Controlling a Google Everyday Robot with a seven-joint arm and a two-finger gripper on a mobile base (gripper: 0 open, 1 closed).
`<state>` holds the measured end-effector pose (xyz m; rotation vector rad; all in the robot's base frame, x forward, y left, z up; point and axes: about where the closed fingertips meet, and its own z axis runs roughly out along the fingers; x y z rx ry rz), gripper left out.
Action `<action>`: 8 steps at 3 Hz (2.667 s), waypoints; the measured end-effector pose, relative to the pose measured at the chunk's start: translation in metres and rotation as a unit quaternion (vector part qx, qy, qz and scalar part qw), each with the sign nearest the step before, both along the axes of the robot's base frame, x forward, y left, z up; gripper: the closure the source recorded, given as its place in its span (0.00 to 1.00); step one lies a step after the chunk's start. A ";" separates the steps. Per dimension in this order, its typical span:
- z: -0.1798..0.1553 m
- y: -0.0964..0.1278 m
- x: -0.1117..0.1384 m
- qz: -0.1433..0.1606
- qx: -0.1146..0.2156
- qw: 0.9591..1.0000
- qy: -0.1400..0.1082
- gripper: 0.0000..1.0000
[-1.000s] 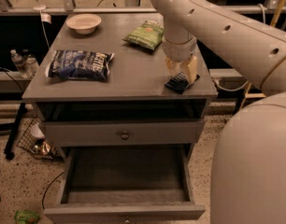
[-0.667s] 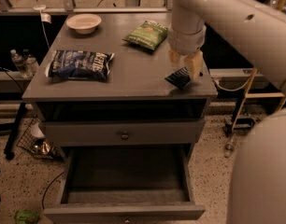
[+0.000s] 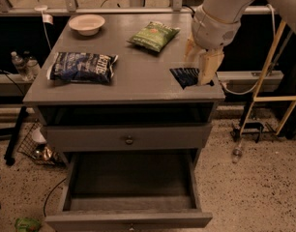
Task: Place rxbar blueberry into middle drawer
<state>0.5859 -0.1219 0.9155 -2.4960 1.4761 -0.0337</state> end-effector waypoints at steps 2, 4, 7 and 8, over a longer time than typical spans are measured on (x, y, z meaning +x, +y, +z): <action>-0.030 0.001 -0.023 -0.114 0.027 0.992 0.046 1.00; -0.056 -0.005 -0.043 -0.136 0.037 0.988 0.062 1.00; -0.192 0.017 -0.113 -0.186 0.064 0.973 0.119 1.00; -0.249 0.036 -0.126 -0.195 0.090 0.969 0.124 1.00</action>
Offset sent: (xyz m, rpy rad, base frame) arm -0.0149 0.0005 -0.0077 0.0568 0.0363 -0.1319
